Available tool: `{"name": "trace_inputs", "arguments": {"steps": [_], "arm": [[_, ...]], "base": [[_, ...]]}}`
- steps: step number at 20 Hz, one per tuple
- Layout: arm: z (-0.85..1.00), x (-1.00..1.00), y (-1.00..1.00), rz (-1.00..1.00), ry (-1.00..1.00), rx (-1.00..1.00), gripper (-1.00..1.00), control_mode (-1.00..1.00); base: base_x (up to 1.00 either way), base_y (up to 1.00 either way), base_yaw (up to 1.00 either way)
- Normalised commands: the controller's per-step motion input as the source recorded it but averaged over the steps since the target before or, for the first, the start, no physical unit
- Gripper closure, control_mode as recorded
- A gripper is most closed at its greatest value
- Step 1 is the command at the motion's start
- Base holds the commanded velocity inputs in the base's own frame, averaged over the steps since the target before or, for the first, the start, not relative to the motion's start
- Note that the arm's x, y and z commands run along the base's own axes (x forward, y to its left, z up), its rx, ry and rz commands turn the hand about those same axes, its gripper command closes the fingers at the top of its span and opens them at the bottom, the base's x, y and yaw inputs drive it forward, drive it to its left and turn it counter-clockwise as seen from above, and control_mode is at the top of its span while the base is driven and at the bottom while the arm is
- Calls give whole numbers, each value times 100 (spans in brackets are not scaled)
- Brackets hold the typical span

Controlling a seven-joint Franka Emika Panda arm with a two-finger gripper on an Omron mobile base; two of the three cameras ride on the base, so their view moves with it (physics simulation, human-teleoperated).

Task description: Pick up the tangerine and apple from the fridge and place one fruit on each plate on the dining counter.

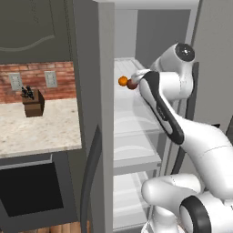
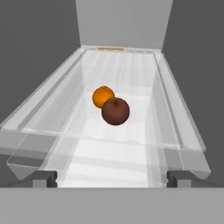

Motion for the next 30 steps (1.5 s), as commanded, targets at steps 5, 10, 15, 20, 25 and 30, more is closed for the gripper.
{"name": "trace_inputs", "arguments": {"steps": [5,10,15,20,25,30], "arm": [[0,91,18,0,1,0,-100,-100],[-5,24,0,0,3,0,-100,-100],[-18,5,0,0,21,-1,-100,-100],[-4,1,0,0,28,-4,-100,-100],[-14,38,0,0,3,0,-100,-100],[-27,60,0,0,0,0,-100,-100]], "base": [[0,0,0],[0,0,0],[0,0,0],[0,0,0],[0,0,0],[0,0,0]]}}
